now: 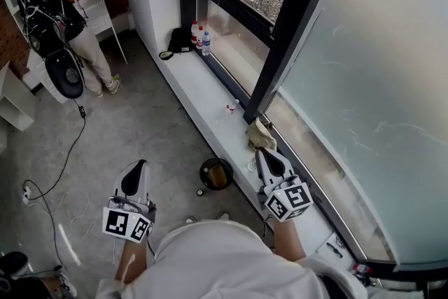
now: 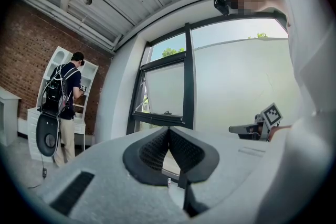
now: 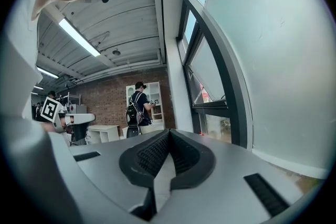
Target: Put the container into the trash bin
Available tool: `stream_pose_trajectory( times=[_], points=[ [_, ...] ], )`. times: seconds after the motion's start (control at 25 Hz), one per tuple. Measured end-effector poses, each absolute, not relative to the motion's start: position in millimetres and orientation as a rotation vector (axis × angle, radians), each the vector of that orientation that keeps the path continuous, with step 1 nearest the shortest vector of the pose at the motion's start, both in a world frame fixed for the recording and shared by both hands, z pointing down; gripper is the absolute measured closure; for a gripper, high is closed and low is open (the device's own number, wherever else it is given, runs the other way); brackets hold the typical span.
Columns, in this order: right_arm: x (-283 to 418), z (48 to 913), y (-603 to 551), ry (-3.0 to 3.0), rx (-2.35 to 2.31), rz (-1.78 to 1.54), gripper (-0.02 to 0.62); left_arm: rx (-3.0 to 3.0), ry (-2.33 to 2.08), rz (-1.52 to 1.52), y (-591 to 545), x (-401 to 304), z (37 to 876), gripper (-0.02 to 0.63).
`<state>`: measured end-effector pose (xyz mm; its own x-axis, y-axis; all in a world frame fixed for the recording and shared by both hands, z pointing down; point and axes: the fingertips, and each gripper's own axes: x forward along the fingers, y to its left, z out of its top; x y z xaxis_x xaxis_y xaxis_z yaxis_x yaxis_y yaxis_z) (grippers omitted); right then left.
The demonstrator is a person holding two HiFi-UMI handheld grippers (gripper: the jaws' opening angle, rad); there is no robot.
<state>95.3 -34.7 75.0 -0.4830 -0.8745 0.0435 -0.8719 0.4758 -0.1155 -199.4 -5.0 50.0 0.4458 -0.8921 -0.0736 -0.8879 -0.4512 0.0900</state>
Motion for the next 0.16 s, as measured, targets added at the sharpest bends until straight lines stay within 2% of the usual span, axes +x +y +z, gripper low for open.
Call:
stream_pose_trajectory(
  times=[0.16],
  points=[
    [98.4,77.2,-30.7,2.666,-1.606,-0.204,0.596,2.631,-1.618,-0.165,-1.8,-197.9,53.0,0.589]
  ],
)
